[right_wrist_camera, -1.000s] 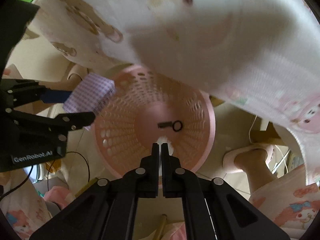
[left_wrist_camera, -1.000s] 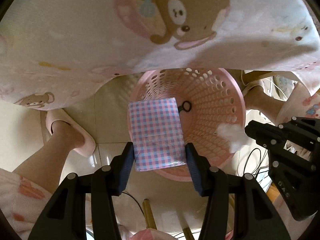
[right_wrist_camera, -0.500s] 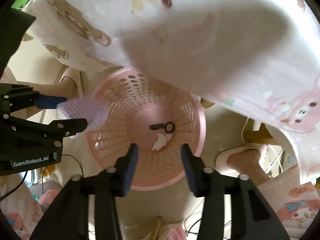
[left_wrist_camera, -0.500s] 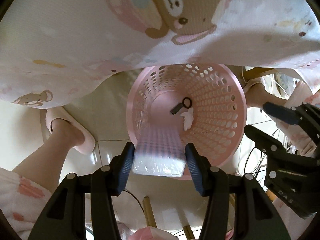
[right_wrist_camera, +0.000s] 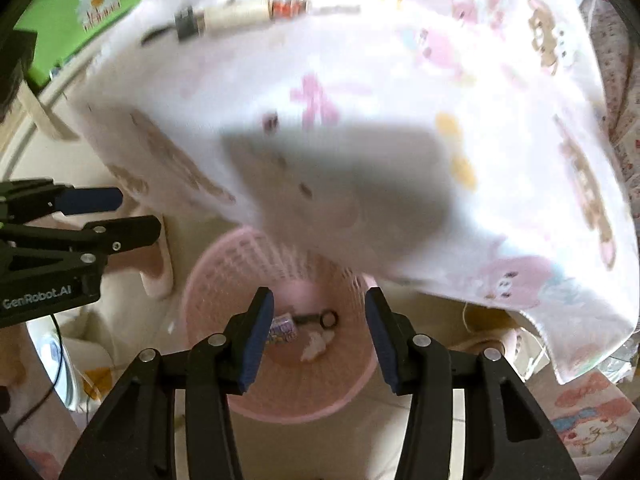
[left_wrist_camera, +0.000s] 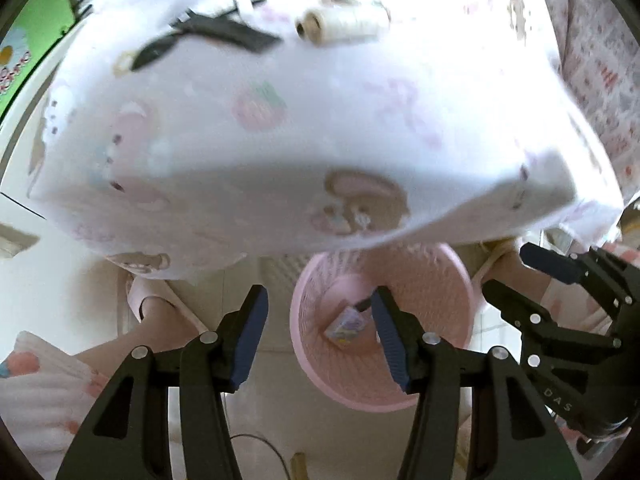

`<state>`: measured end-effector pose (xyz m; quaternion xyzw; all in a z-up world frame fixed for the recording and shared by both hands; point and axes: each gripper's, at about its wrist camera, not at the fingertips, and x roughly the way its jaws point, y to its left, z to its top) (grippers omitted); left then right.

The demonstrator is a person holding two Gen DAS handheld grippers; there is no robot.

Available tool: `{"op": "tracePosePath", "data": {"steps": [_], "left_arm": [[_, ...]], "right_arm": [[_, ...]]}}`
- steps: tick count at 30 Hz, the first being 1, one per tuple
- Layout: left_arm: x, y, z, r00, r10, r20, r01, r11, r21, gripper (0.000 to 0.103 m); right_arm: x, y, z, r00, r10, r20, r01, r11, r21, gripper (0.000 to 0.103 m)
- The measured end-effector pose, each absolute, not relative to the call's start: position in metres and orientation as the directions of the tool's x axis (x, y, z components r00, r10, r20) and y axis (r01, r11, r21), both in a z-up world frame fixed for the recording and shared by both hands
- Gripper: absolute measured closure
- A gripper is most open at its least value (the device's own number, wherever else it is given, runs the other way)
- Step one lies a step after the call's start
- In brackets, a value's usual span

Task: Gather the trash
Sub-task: 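Lower the pack and tissue over the pink basket and open both tools, then raise both tools back over the table toward the thread spool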

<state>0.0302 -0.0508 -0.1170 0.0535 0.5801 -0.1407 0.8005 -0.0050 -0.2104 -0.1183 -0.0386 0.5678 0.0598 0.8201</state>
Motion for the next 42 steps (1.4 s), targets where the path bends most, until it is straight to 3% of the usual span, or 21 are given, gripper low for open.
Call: {"op": "tracePosePath", "data": {"steps": [8,17,22,25,27,37,42], "left_arm": [[0.031,-0.041,-0.084,0.449,-0.149,-0.881,0.244,0.969,-0.04,0.041],[0.031,-0.015,-0.057,0.535,-0.179,-0.826,0.164,0.981,-0.106,0.04],[0.031,-0.012,-0.048,0.584,-0.139,-0.8,0.129,0.989,-0.078,0.04],[0.03,-0.008,-0.042,0.617,-0.119,-0.778,0.109,0.992,-0.066,0.035],[0.028,-0.008,-0.037,0.658,-0.079,-0.749,0.088,0.996,-0.028,0.025],[0.063,0.005,0.012,0.672,-0.111,-0.733,0.059,0.994,-0.096,0.022],[0.09,0.013,0.052,0.726,-0.088,-0.682,0.043,0.996,-0.082,0.022]], "right_arm": [[-0.007,-0.212,-0.085,0.514,0.05,-0.857,-0.097,0.995,0.0,0.048],[-0.02,-0.207,-0.063,0.592,0.079,-0.802,-0.113,0.993,0.014,0.047],[-0.028,-0.196,-0.05,0.657,0.068,-0.751,-0.139,0.99,-0.032,0.042],[-0.028,-0.195,-0.044,0.671,0.072,-0.738,-0.141,0.99,-0.031,0.042],[-0.026,-0.194,-0.04,0.678,0.076,-0.732,-0.139,0.99,-0.026,0.042],[-0.007,-0.203,-0.014,0.733,0.074,-0.677,-0.101,0.995,0.0,0.04],[0.015,-0.209,0.009,0.759,0.111,-0.642,-0.121,0.992,0.027,0.04]]}}
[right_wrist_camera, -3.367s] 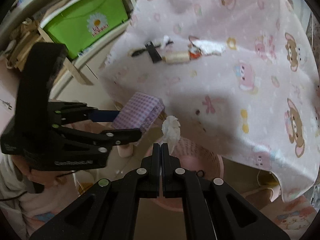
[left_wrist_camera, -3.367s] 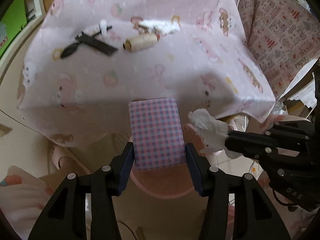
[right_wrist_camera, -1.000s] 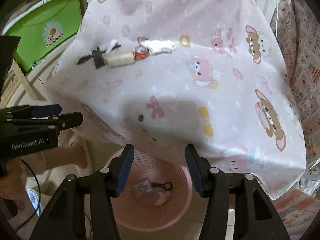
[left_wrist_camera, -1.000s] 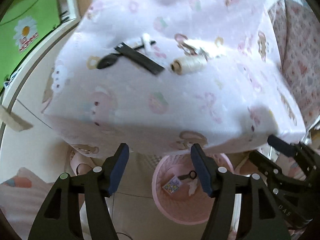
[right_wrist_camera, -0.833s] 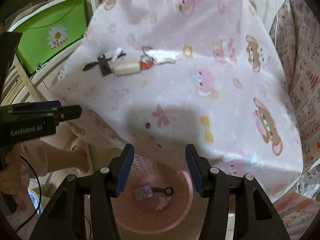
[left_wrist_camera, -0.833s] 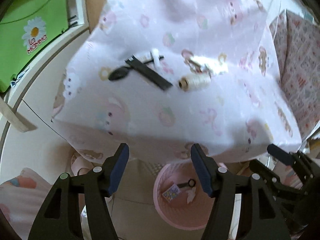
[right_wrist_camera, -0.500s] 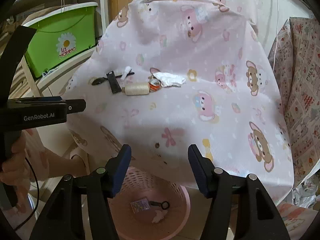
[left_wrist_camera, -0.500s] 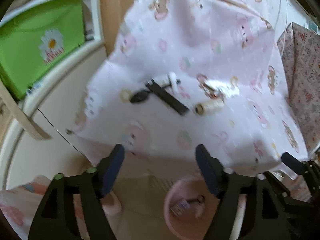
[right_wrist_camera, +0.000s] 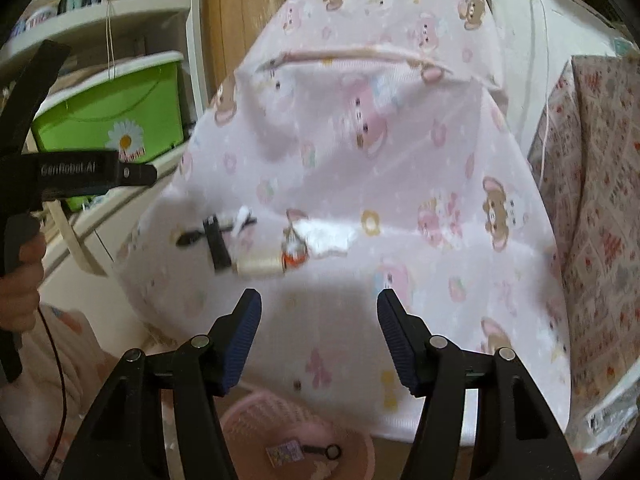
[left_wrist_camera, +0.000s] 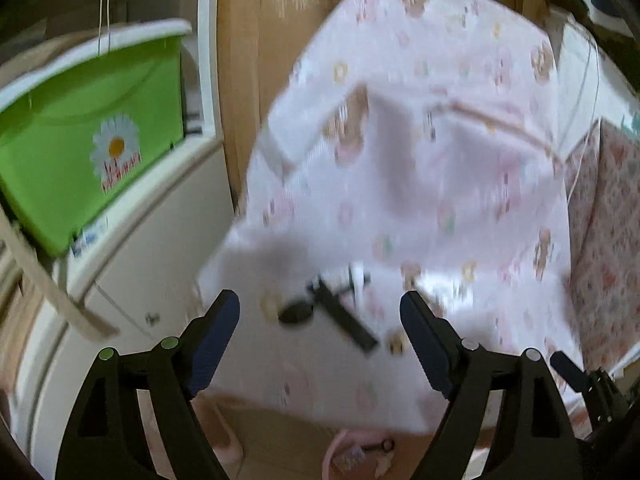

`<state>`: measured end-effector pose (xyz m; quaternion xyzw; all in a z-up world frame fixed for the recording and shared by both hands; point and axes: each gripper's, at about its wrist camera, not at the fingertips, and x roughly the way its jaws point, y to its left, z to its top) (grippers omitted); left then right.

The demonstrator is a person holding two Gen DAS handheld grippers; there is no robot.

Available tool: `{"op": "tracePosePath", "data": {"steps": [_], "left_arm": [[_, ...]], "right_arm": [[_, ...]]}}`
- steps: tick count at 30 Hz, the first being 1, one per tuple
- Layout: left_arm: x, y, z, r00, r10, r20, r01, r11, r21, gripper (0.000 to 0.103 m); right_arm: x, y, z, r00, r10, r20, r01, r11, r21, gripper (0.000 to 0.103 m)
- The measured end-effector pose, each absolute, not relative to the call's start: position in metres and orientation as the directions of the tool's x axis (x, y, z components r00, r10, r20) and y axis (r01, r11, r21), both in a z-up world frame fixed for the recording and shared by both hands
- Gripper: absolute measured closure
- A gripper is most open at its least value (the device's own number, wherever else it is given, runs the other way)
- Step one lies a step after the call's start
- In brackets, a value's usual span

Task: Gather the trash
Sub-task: 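Raise both tools back over the table toward the thread spool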

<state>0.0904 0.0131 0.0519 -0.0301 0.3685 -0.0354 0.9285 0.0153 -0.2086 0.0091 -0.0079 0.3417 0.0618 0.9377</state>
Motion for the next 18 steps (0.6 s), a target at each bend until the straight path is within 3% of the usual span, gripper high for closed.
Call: {"op": "tracePosePath", "data": {"steps": [6,15,18], "left_arm": [[0.102,0.032,0.064,0.791,-0.008,-0.612,-0.048,0.996,-0.074,0.02],[0.112,0.039,0.012,0.717,0.005,-0.698,-0.04,0.999,-0.035,0.02],[0.116,0.043,0.009,0.705,-0.016,-0.709,-0.048,0.996,-0.07,0.02]], "right_arm": [[0.055,-0.206,0.013,0.746,0.148,-0.649,-0.129,0.989,0.078,0.04],[0.083,-0.188,-0.025,0.682,0.163,-0.713,-0.142,0.986,0.089,0.04],[0.09,-0.181,-0.036,0.669,0.162,-0.725,-0.143,0.986,0.088,0.034]]}}
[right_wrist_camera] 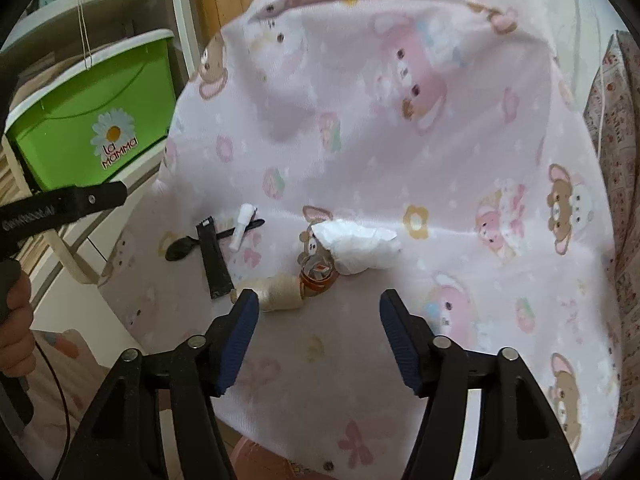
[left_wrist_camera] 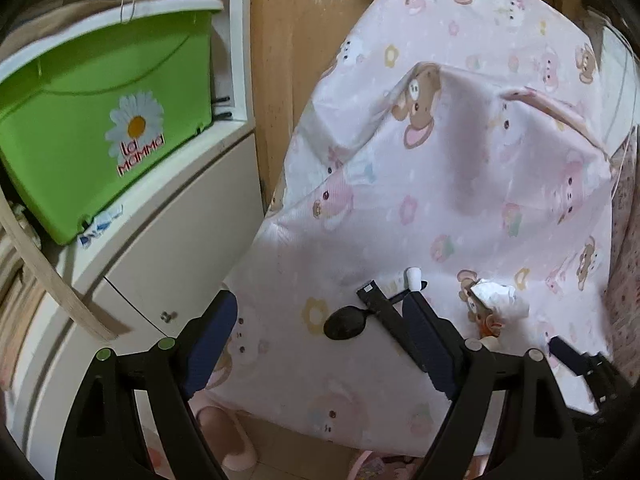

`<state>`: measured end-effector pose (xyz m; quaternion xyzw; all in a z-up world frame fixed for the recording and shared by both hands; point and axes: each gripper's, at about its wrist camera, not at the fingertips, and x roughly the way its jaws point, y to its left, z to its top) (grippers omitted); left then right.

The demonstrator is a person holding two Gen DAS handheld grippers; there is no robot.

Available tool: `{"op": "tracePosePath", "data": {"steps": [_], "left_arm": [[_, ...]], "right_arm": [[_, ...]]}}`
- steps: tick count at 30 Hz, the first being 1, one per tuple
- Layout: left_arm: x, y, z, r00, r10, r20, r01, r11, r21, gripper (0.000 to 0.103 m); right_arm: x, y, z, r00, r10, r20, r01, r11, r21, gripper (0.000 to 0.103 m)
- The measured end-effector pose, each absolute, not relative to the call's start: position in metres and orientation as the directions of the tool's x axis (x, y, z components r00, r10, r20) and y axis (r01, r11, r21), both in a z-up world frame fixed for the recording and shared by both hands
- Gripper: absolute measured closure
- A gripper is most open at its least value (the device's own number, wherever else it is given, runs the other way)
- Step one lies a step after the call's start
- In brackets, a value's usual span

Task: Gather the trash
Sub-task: 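Raise both tools back over the table toward the thread spool, then grasp the cream thread spool with the right tool while the left tool reaches the black strap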

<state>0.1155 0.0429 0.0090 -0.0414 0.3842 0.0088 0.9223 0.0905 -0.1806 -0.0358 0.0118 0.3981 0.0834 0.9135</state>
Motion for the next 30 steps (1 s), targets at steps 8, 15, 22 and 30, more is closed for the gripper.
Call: {"op": "tracePosePath", "data": {"steps": [8,15,22,30], "left_arm": [[0.124,0.048,0.007,0.685,-0.061,-0.726,-0.07,0.986,-0.149,0.02],[0.127,0.047,0.006,0.681,-0.061,-0.729,-0.074,0.986,-0.152,0.02],[0.128,0.046,0.004,0.674,-0.067,-0.735,-0.068,0.986,-0.152,0.02],[0.13,0.044,0.0,0.653,-0.095,-0.751,-0.062,0.982,-0.178,0.02]], "right_arm": [[0.103,-0.165,-0.05,0.643,0.176,-0.745,-0.157,0.983,0.097,0.032],[0.111,-0.152,-0.057,0.629,0.184,-0.755,-0.175,0.98,0.093,0.032],[0.116,-0.148,-0.061,0.62,0.19,-0.761,-0.177,0.979,0.101,0.032],[0.114,-0.145,-0.065,0.607,0.208,-0.767,-0.199,0.974,0.107,0.053]]}}
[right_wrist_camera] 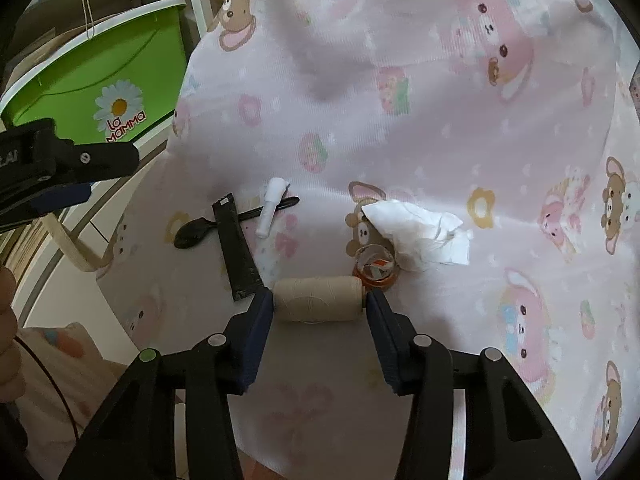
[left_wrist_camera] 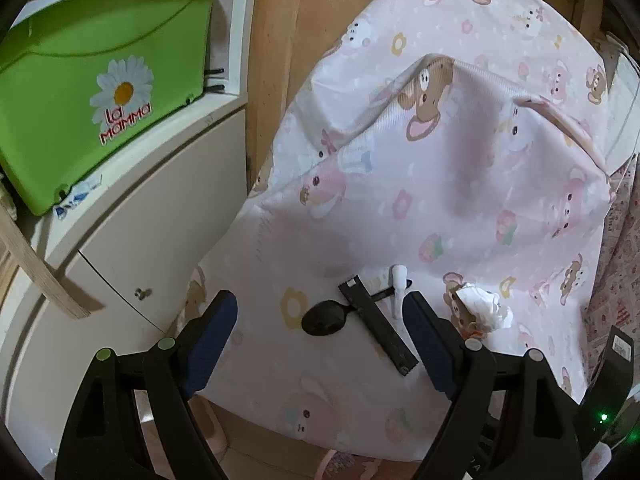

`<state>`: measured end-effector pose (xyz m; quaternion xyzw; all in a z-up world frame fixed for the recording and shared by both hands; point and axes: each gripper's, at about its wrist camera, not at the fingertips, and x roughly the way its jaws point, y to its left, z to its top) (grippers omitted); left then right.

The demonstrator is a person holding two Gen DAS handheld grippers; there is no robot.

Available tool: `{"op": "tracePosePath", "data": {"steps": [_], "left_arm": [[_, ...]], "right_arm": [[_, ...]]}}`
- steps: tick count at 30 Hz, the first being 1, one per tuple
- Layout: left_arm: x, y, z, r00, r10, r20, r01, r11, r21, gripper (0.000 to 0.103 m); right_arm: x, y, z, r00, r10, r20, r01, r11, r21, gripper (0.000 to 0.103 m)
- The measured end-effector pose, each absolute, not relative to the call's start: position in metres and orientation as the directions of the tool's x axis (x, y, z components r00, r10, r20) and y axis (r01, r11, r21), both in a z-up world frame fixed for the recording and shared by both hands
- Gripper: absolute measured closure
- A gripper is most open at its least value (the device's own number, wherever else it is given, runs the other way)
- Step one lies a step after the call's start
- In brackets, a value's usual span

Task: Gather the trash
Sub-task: 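Grasp the cream thread spool with the right tool while the left tool reaches the black strap, then grasp the black strap with the left tool while the right tool holds the spool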

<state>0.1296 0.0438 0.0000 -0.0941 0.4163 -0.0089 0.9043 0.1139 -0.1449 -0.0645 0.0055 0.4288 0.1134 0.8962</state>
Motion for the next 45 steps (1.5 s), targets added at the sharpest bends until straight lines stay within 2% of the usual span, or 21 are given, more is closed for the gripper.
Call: {"op": "tracePosePath", "data": {"steps": [5,8,14,17,20,24,36,37,40,41,42,45], "left_arm": [[0.133,0.038,-0.012,0.607,-0.146,-0.781,-0.062,0.971,-0.23,0.022],[0.137,0.027,-0.025,0.531,-0.226,-0.817,-0.026,0.959,-0.282,0.035],[0.149,0.007,-0.039,0.472,-0.273,-0.838,-0.033,0.945,-0.326,0.04],[0.156,-0.004,-0.045,0.448,-0.258,-0.856,-0.035,0.952,-0.305,0.04],[0.162,-0.02,-0.053,0.428,-0.198,-0.882,-0.024,0.973,-0.23,0.047],[0.165,-0.034,-0.057,0.42,-0.16,-0.893,-0.014,0.983,-0.183,0.048],[0.168,-0.042,-0.068,0.422,-0.121,-0.898,-0.022,0.989,-0.144,0.053],[0.168,-0.042,-0.069,0.425,-0.116,-0.898,-0.023,0.99,-0.138,0.055],[0.167,-0.042,-0.07,0.429,-0.084,-0.899,-0.03,0.994,-0.107,0.07],[0.167,-0.041,-0.069,0.427,-0.08,-0.901,-0.032,0.994,-0.103,0.081],[0.167,-0.038,-0.069,0.422,-0.097,-0.901,-0.033,0.992,-0.123,0.087],[0.166,-0.03,-0.07,0.393,-0.178,-0.902,-0.033,0.978,-0.208,0.089]], "right_arm": [[0.106,-0.151,-0.054,0.621,0.214,-0.754,-0.193,0.974,0.117,0.053],[0.101,-0.157,-0.046,0.646,0.194,-0.738,-0.181,0.978,0.099,0.053],[0.098,-0.175,-0.034,0.675,0.161,-0.72,-0.131,0.987,0.098,0.053],[0.097,-0.182,-0.031,0.692,0.121,-0.712,-0.103,0.992,0.069,0.053],[0.096,-0.186,-0.03,0.702,0.095,-0.706,-0.092,0.995,0.042,0.053],[0.095,-0.191,-0.029,0.708,0.082,-0.702,-0.088,0.996,0.027,0.053],[0.092,-0.211,-0.028,0.713,0.058,-0.699,-0.05,0.998,0.032,0.053],[0.091,-0.212,-0.028,0.714,0.056,-0.698,-0.049,0.998,0.031,0.053],[0.09,-0.214,-0.027,0.715,0.052,-0.697,-0.044,0.999,0.03,0.053],[0.09,-0.214,-0.026,0.716,0.051,-0.696,-0.041,0.999,0.03,0.053],[0.089,-0.215,-0.025,0.717,0.048,-0.695,-0.038,0.999,0.031,0.053],[0.088,-0.215,-0.024,0.719,0.045,-0.694,-0.032,0.999,0.032,0.053]]}}
